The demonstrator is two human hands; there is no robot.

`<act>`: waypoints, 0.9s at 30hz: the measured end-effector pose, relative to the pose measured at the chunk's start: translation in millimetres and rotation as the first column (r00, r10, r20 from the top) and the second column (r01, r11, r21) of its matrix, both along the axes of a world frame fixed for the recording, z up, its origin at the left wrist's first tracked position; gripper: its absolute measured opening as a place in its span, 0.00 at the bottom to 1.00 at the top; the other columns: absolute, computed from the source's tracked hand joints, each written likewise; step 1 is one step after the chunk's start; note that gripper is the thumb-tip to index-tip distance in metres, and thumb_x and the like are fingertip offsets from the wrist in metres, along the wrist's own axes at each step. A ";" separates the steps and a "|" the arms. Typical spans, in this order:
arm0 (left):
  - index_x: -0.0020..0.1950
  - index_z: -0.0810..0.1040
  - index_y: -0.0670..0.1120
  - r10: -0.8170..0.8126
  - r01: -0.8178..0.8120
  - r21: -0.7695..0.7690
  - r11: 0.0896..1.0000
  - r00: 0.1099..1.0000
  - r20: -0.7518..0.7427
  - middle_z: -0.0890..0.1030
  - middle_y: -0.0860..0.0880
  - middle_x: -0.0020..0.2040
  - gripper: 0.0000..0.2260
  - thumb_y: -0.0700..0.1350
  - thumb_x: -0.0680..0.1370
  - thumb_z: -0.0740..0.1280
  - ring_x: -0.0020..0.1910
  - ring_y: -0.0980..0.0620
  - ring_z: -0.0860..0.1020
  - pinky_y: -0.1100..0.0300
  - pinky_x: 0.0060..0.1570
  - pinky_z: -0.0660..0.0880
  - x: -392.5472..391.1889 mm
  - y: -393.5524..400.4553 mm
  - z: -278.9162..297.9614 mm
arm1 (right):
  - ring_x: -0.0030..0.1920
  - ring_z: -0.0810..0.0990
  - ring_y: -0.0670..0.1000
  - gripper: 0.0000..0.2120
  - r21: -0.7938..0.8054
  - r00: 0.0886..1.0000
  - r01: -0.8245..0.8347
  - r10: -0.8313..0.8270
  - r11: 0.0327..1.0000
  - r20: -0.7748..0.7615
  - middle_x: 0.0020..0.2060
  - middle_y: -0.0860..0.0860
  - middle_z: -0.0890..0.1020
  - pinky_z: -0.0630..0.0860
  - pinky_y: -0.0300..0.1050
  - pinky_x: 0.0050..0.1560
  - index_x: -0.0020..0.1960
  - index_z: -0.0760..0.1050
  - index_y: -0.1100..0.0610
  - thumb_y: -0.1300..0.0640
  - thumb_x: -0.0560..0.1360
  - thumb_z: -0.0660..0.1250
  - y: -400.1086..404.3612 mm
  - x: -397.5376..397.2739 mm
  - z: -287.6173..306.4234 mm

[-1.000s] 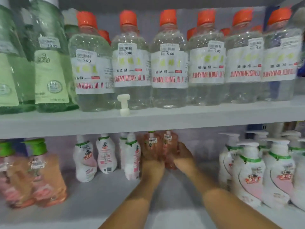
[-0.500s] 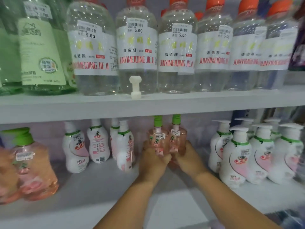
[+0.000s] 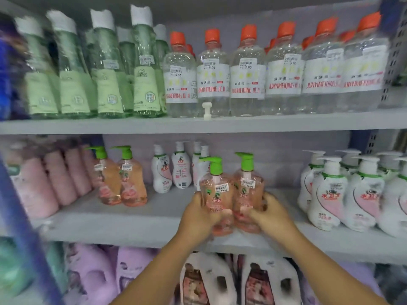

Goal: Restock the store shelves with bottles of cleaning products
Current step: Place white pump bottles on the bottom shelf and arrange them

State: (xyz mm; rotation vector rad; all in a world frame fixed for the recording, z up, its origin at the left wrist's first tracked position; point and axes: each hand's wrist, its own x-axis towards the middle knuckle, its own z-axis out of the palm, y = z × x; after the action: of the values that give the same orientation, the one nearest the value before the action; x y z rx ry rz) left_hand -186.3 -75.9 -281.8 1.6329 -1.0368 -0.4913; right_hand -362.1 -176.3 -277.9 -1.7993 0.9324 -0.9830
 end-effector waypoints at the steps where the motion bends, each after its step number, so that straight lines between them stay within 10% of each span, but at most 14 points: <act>1: 0.54 0.75 0.56 0.024 -0.024 -0.008 1.000 1.000 -0.006 0.86 0.57 0.47 0.22 0.50 0.66 0.82 0.46 0.61 0.84 0.61 0.50 0.80 9.8 11.2 -1.1 | 0.43 0.85 0.39 0.14 -0.008 0.999 -0.032 0.032 0.999 -0.004 0.45 0.45 0.86 0.76 0.32 0.40 0.52 0.80 0.49 0.60 0.70 0.78 8.2 6.7 -0.1; 10: 0.57 0.77 0.52 0.192 -0.192 -0.030 0.981 0.981 -0.006 0.87 0.53 0.50 0.25 0.57 0.65 0.81 0.49 0.51 0.85 0.47 0.54 0.82 115.0 105.6 -2.6 | 0.49 0.84 0.41 0.16 -0.027 0.967 -0.247 0.248 0.969 0.063 0.52 0.44 0.85 0.81 0.39 0.49 0.54 0.78 0.45 0.59 0.72 0.77 71.3 111.1 7.3; 15: 0.57 0.77 0.52 0.204 -0.205 -0.059 0.977 0.979 -0.015 0.87 0.54 0.46 0.20 0.44 0.70 0.81 0.42 0.59 0.86 0.64 0.41 0.80 194.6 144.4 -2.2 | 0.55 0.82 0.41 0.19 -0.053 0.952 -0.295 0.298 0.954 0.065 0.55 0.42 0.84 0.79 0.42 0.58 0.58 0.78 0.44 0.56 0.71 0.78 101.8 199.7 -1.3; 21: 0.55 0.75 0.66 0.201 -0.200 -0.015 0.980 0.979 0.042 0.87 0.57 0.50 0.22 0.56 0.65 0.79 0.49 0.54 0.85 0.48 0.54 0.81 288.7 158.6 -13.5 | 0.52 0.82 0.35 0.20 -0.044 0.956 -0.260 0.263 0.965 0.127 0.53 0.39 0.85 0.76 0.30 0.48 0.58 0.75 0.42 0.64 0.76 0.72 131.0 284.4 -17.8; 27: 0.57 0.67 0.61 0.084 -0.081 -0.025 0.996 0.988 0.133 0.82 0.56 0.56 0.17 0.51 0.76 0.73 0.53 0.60 0.81 0.55 0.57 0.78 323.3 151.3 -15.5 | 0.65 0.74 0.41 0.24 -0.190 0.991 -0.126 0.133 0.974 0.027 0.63 0.42 0.78 0.73 0.46 0.68 0.67 0.74 0.42 0.43 0.71 0.67 136.8 318.2 -25.4</act>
State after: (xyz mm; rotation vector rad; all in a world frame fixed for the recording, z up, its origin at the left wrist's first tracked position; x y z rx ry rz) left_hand 137.1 75.4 -297.2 1.7023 -1.0646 -0.3187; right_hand -44.0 -39.5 -303.3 -1.9635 0.7072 -1.0476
